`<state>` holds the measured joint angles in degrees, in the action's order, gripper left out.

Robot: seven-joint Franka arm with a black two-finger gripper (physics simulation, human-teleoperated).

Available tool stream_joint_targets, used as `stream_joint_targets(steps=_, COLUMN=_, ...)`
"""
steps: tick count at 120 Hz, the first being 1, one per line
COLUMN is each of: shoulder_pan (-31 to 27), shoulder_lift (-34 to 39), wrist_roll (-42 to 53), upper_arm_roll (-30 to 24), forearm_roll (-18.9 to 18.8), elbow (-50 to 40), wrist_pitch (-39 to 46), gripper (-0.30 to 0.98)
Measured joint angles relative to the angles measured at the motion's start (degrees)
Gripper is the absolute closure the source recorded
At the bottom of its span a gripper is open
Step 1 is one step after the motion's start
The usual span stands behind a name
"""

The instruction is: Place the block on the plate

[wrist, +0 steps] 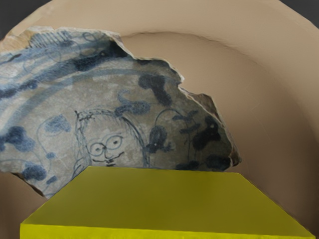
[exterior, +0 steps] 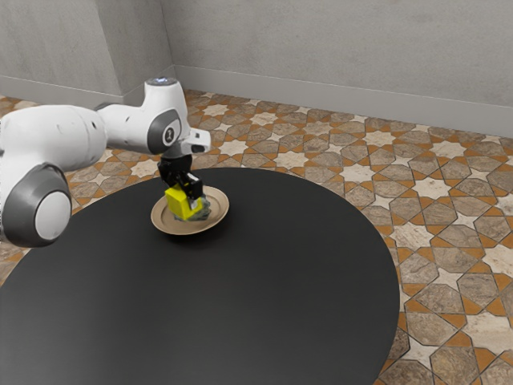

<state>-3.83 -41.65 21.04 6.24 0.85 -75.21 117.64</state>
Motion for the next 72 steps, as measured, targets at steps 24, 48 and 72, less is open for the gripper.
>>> stream_joint_targets(steps=24, shoulder_pan=0.01, shoulder_lift=0.09, wrist_roll=0.33, upper_arm_roll=0.03, forearm_roll=0.91, elbow=0.42, wrist_pitch=-0.96, gripper=0.11)
stream_joint_targets(steps=48, shoulder_pan=2.13, shoulder_lift=11.52, wrist_roll=0.55, upper_arm_roll=0.35, forearm_roll=1.26, elbow=-4.26, wrist_pitch=-4.62, gripper=0.04)
stream_joint_targets(steps=72, shoulder_pan=13.49, shoulder_lift=36.02, wrist_roll=-3.41, upper_arm_roll=1.23, forearm_roll=1.03, elbow=-23.48, wrist_pitch=-10.97, gripper=0.02)
